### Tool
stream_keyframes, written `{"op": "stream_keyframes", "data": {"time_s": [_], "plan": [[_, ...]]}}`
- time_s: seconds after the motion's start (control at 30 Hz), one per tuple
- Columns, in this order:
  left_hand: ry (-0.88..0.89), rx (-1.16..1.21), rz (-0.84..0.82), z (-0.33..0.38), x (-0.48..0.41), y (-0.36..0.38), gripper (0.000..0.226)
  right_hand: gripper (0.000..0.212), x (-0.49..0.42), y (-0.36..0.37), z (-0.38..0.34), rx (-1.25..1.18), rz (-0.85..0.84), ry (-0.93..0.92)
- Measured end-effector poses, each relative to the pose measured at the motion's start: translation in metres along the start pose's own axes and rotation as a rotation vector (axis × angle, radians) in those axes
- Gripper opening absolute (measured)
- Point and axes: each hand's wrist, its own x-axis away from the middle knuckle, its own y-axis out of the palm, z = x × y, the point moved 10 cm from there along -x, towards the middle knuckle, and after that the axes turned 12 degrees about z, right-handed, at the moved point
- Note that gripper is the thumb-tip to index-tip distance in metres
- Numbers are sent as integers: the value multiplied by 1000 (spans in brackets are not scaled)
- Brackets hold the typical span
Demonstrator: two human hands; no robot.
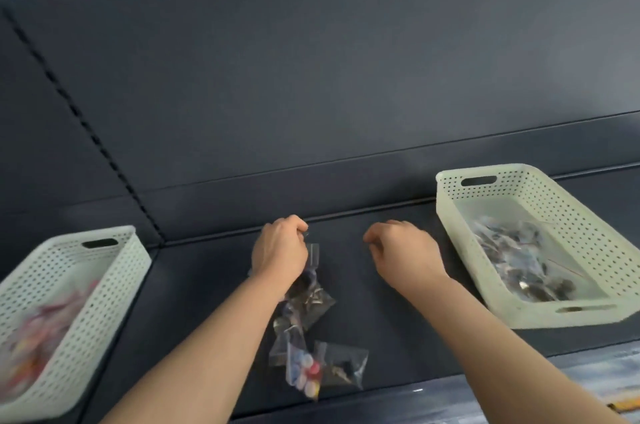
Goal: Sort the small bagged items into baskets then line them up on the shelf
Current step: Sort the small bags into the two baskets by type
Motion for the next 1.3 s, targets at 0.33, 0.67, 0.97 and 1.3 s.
{"op": "stream_keyframes", "data": {"time_s": [0.33,0.67,0.97,1.3], "plan": [[-48,-183,-230,-83,6,-11,19,38,-9,84,-83,-59,-183,-73],[108,-10,-156,-64,-33,2,25,18,-16,96,-68,139,-201,74],[325,-225,-211,-49,-37,37,36,25,-15,95,-61,191,-275,79],[234,107,-62,-16,-21,6,10,18,-11,18,-34,110,116,137]]}}
